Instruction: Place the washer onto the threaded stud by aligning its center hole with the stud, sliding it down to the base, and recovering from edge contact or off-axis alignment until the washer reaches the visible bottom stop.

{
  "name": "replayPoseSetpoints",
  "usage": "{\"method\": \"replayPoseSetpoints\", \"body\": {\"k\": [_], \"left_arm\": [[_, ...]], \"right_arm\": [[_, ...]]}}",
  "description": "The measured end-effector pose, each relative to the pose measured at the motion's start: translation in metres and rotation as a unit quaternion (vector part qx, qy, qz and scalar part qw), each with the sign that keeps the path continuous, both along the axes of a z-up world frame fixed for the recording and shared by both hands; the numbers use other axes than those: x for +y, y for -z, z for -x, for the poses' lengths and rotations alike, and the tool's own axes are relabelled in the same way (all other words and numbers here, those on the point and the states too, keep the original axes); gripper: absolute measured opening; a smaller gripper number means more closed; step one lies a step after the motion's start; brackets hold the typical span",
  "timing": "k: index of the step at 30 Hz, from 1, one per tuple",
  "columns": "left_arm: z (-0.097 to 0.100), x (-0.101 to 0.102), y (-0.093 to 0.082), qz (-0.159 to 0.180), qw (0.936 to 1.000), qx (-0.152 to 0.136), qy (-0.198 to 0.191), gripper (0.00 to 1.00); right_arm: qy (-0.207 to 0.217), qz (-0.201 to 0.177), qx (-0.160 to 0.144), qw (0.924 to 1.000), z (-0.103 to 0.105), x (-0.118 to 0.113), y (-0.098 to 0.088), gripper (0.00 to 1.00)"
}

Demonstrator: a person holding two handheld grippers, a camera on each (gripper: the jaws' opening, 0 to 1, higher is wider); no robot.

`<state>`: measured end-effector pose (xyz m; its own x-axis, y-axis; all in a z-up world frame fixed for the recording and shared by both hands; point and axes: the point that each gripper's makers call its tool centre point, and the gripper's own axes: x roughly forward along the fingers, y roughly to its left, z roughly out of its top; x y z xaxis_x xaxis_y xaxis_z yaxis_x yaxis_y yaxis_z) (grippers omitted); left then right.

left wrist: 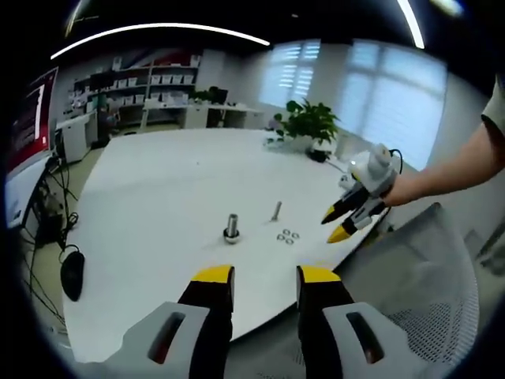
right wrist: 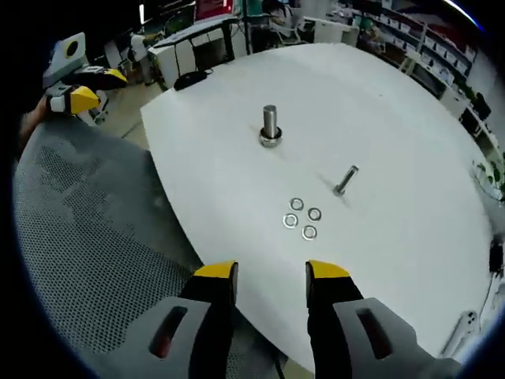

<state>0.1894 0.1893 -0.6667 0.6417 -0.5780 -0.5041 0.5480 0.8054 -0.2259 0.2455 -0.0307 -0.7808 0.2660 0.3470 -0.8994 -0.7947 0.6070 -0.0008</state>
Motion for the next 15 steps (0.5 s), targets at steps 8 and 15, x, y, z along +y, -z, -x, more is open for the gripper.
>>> {"method": "replayPoseSetpoints", "body": {"k": [8,15], "left_arm": [[-0.002,0.005,0.003,-0.003,0.9999,0.007,-0.015,0.29],[-0.003,0.008,0.005,-0.007,0.9997,0.010,-0.023,0.28]], "right_arm": [[0.042,0.004,0.039,0.9983,-0.025,-0.006,0.023,0.33],[0.023,0.033,0.037,0.9985,-0.046,-0.007,0.040,0.29]]}}
